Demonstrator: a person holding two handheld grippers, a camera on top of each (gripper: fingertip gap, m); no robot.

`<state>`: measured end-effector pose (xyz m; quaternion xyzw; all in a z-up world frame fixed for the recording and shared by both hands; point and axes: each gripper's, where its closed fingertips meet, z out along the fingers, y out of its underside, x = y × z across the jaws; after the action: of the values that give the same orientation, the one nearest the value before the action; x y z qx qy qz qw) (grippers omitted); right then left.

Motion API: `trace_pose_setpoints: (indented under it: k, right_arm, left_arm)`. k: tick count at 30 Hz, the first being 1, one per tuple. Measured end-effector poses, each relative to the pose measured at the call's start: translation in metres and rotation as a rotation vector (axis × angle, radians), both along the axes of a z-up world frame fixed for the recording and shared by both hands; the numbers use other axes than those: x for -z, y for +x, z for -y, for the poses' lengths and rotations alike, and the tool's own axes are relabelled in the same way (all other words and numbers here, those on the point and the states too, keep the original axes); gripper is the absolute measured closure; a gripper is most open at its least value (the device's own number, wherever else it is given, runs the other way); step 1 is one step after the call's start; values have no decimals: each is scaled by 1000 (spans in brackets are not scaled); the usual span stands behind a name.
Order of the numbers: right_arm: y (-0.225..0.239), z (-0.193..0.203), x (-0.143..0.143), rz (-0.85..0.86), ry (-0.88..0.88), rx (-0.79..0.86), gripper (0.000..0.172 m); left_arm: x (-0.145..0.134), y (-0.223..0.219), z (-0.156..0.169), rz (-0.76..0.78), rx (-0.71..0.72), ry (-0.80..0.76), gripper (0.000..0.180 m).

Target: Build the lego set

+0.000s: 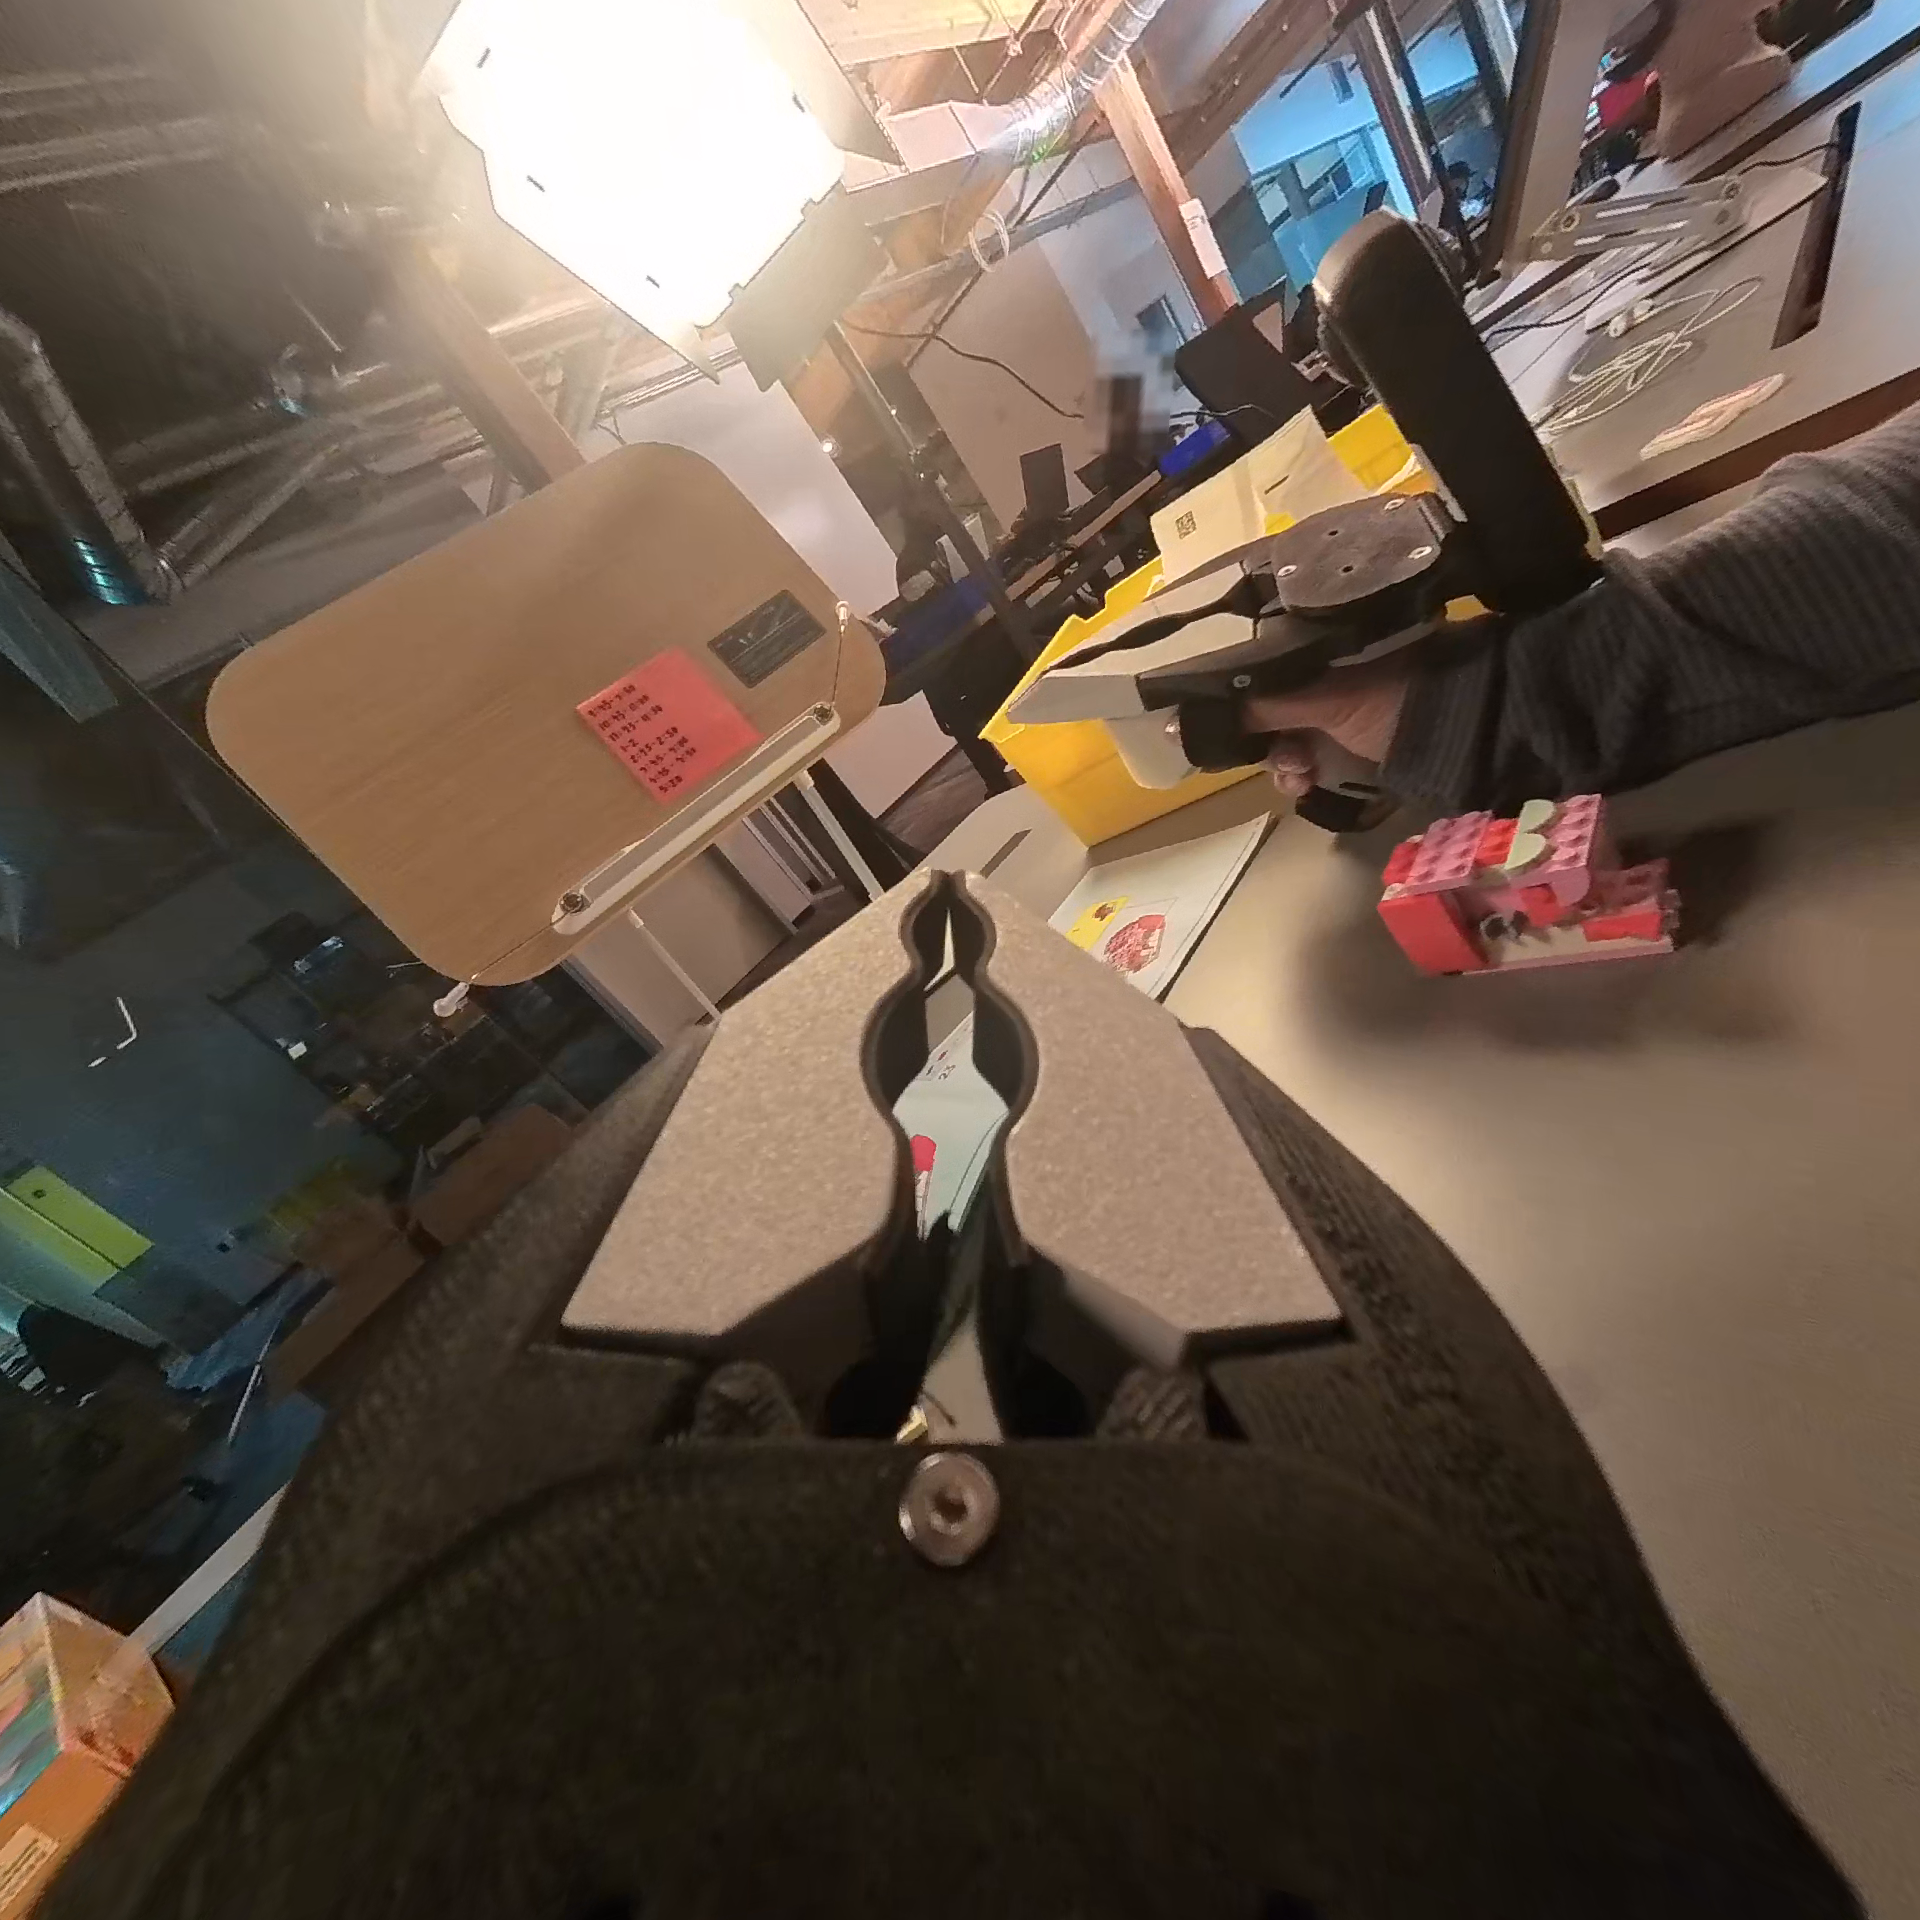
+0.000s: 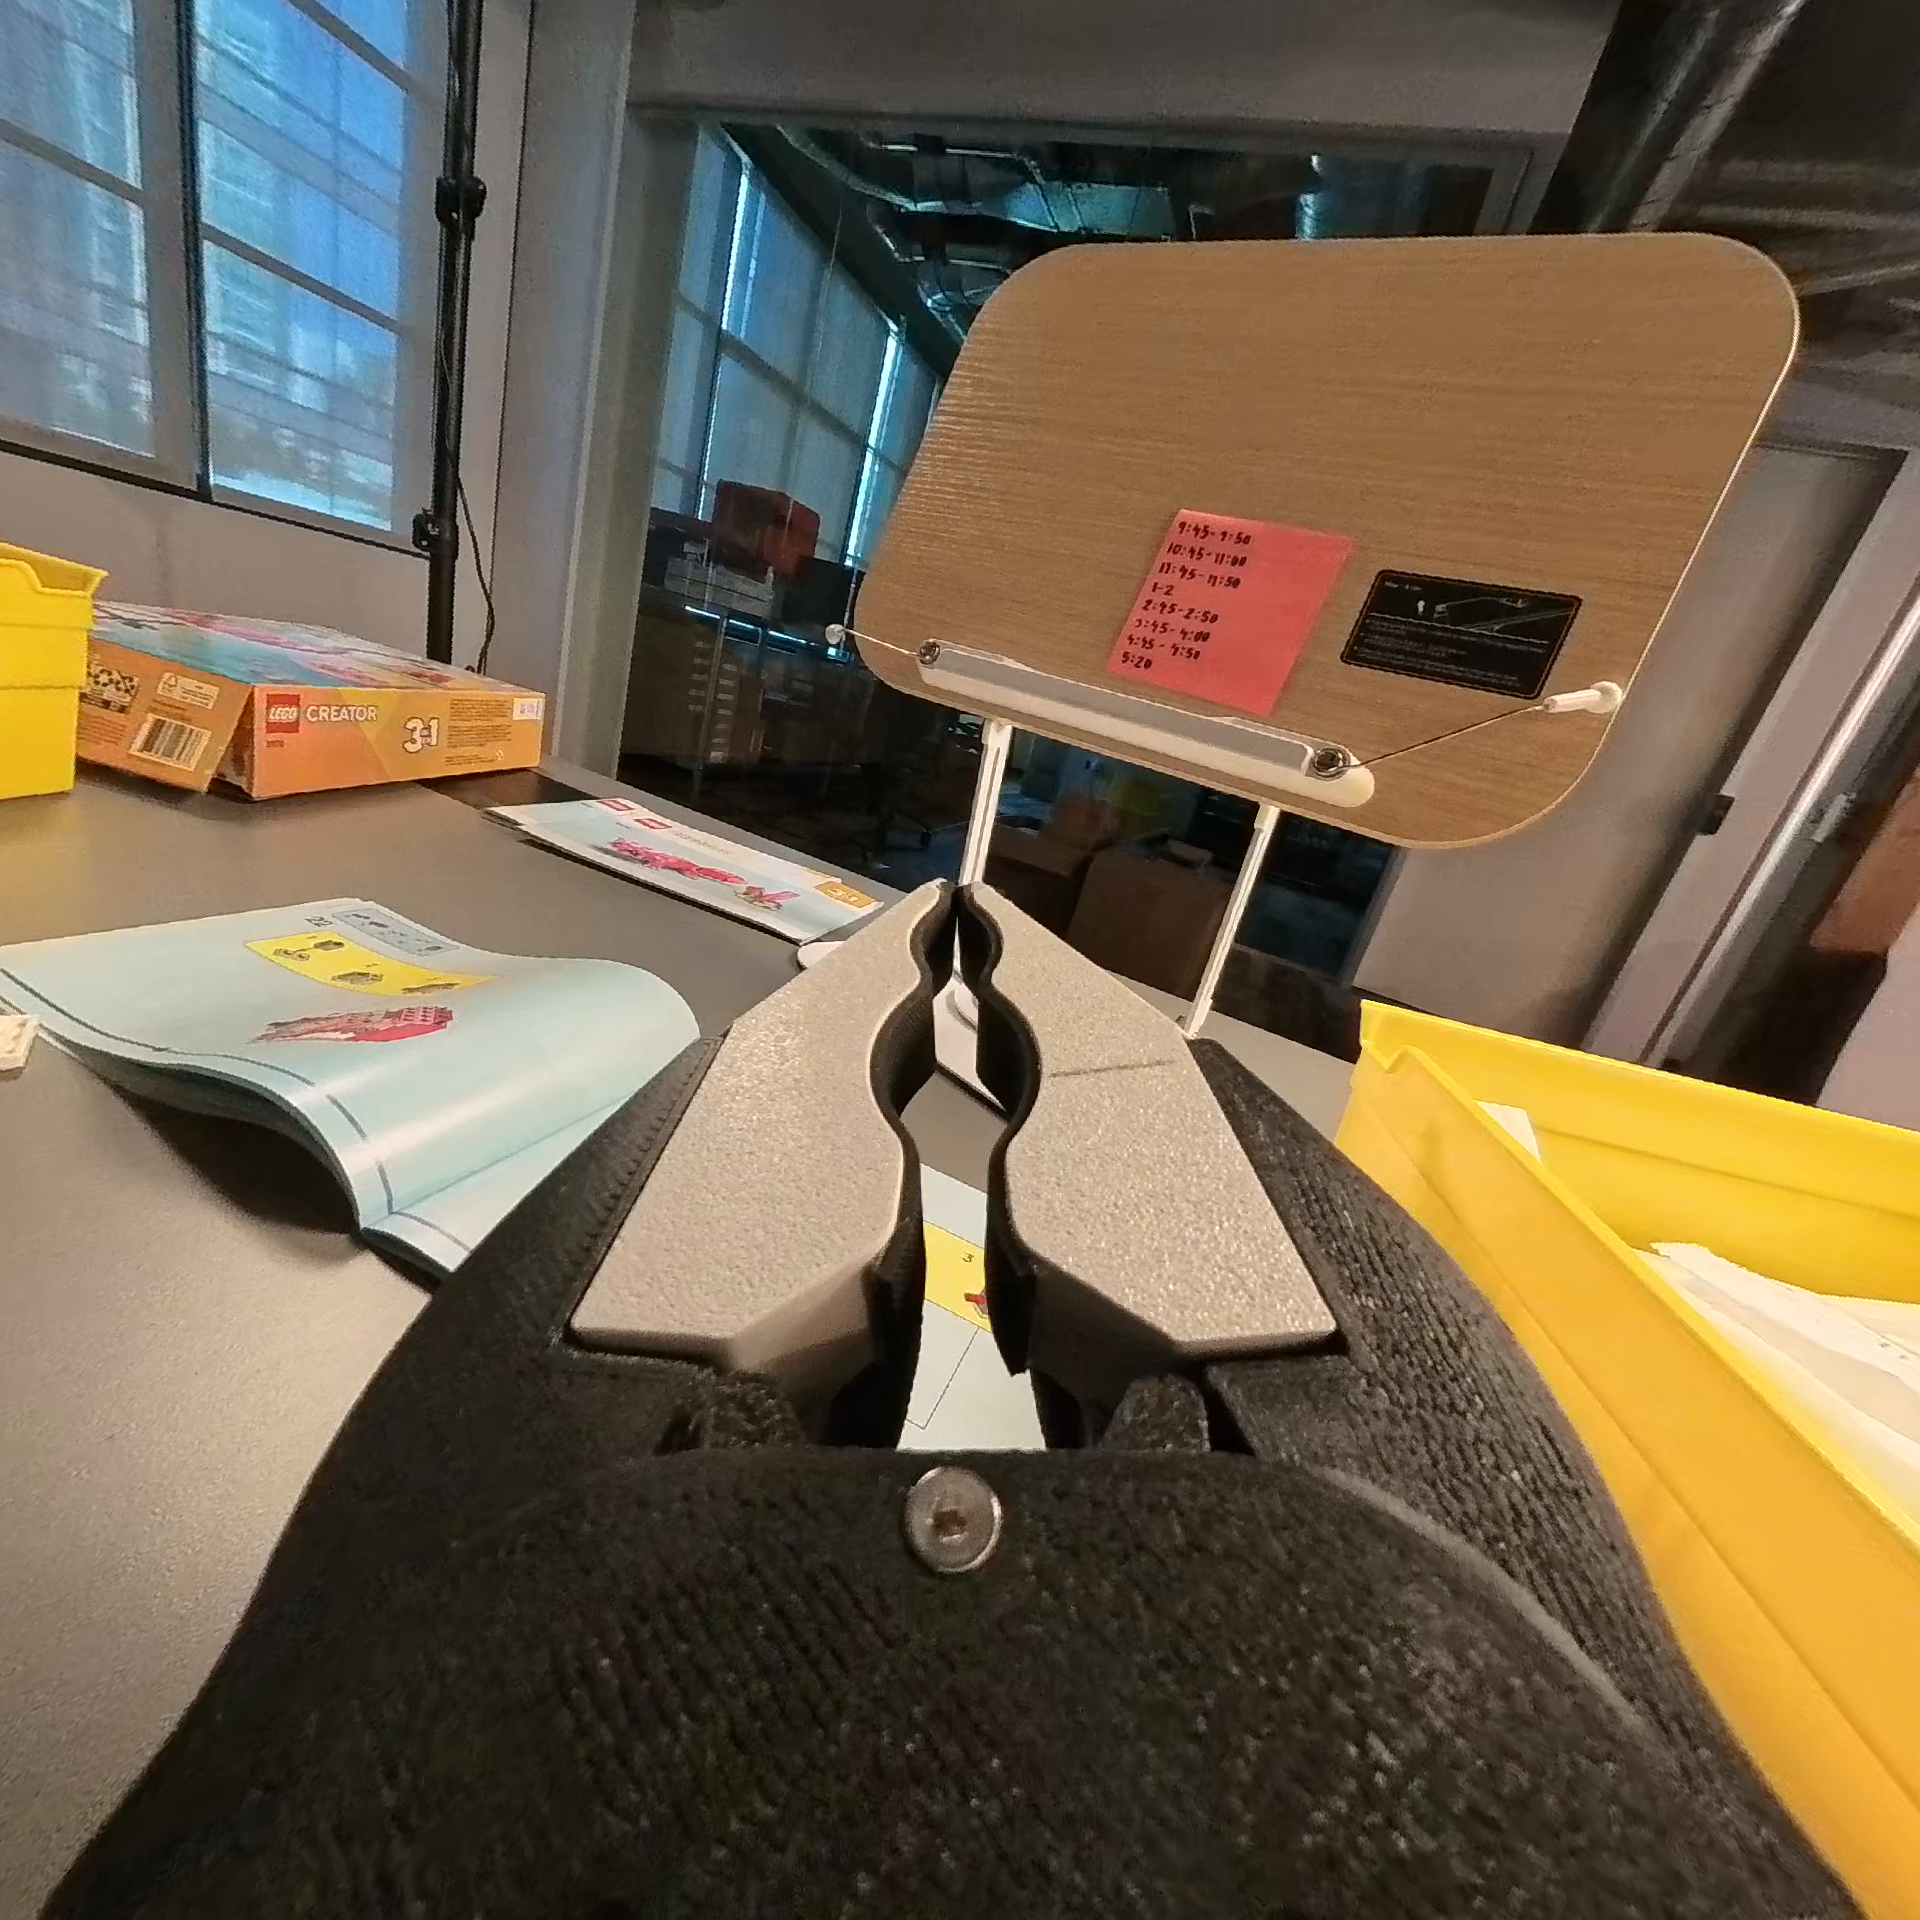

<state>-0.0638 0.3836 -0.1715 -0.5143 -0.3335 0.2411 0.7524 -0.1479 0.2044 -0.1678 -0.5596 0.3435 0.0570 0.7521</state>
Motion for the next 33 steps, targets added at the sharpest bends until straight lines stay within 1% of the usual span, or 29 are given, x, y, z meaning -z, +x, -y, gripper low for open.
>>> trace_pose_setpoints:
  k: [22, 23, 25, 26, 29, 31, 33]
  right_arm:
    - [-2, -1, 0, 6, 13, 1, 172]
    - [-2, -1, 0, 9, 16, 3, 172]
    - [-2, -1, 0, 11, 19, 3, 172]
    - [-2, -1, 0, 11, 20, 2, 172]
    - [-1, -2, 0, 7, 15, 4, 172]
    - [-1, -2, 0, 4, 13, 5, 172]
    - [-1, -2, 0, 2, 10, 6, 172]
  left_arm:
    - [4, 5, -1, -32, 10, -17, 180]
    - [0, 5, 0, -24, 4, -14, 180]
    - [-21, 12, 10, 7, 5, 16, 180]
    - [-34, 14, 16, 49, -13, 19, 180]
    - [-69, 4, 39, 190, -107, -35, 171]
    - [-88, -20, 58, 265, -161, -69, 167]
    - [-98, -66, 71, 332, -291, -136, 161]
